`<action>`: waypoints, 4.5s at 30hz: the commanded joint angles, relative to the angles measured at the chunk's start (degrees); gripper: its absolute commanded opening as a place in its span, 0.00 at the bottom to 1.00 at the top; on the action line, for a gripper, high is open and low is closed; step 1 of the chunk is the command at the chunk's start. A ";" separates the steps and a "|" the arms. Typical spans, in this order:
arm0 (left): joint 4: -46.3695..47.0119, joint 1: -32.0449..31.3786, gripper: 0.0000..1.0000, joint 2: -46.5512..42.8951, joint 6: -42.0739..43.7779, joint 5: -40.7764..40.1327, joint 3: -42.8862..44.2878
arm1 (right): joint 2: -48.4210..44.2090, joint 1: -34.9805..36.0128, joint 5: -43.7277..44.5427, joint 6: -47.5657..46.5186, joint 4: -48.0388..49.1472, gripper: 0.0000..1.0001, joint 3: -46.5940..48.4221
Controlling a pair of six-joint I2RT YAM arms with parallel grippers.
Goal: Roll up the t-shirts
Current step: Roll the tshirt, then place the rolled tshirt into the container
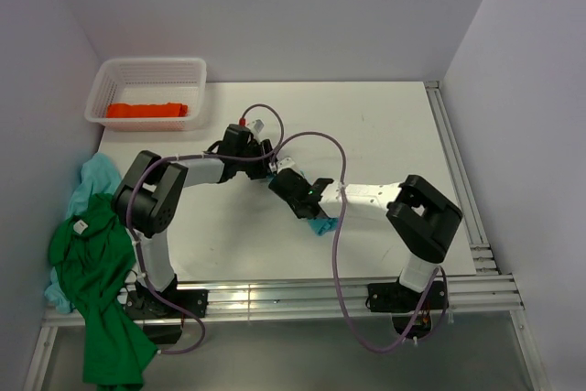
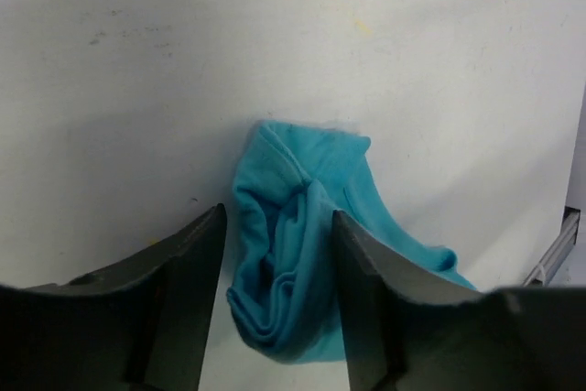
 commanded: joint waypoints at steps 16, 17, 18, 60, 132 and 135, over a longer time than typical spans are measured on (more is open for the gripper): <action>9.52 5.21 0.80 -2.33 -3.20 12.90 -9.76 | -3.29 -5.78 -16.16 1.68 4.80 0.00 -3.53; 9.26 5.21 0.80 -1.98 -3.11 13.61 -9.50 | -3.29 -5.78 -16.16 1.68 4.71 0.00 -3.44; 9.00 5.21 0.80 -1.54 -2.85 14.13 -9.15 | -3.20 -5.78 -16.16 1.51 4.62 0.00 -3.35; 24.28 0.73 0.00 -11.81 -6.36 -3.96 -24.25 | -45.26 -22.92 -28.20 46.73 12.08 1.00 -31.11; -6.38 2.91 0.00 -26.85 -3.99 -16.10 -8.64 | -12.17 -27.67 -50.53 39.04 37.59 0.00 -9.88; -9.98 7.39 0.00 -26.94 -3.03 -16.18 -3.63 | -10.33 -27.41 -50.26 39.12 37.76 0.00 -5.03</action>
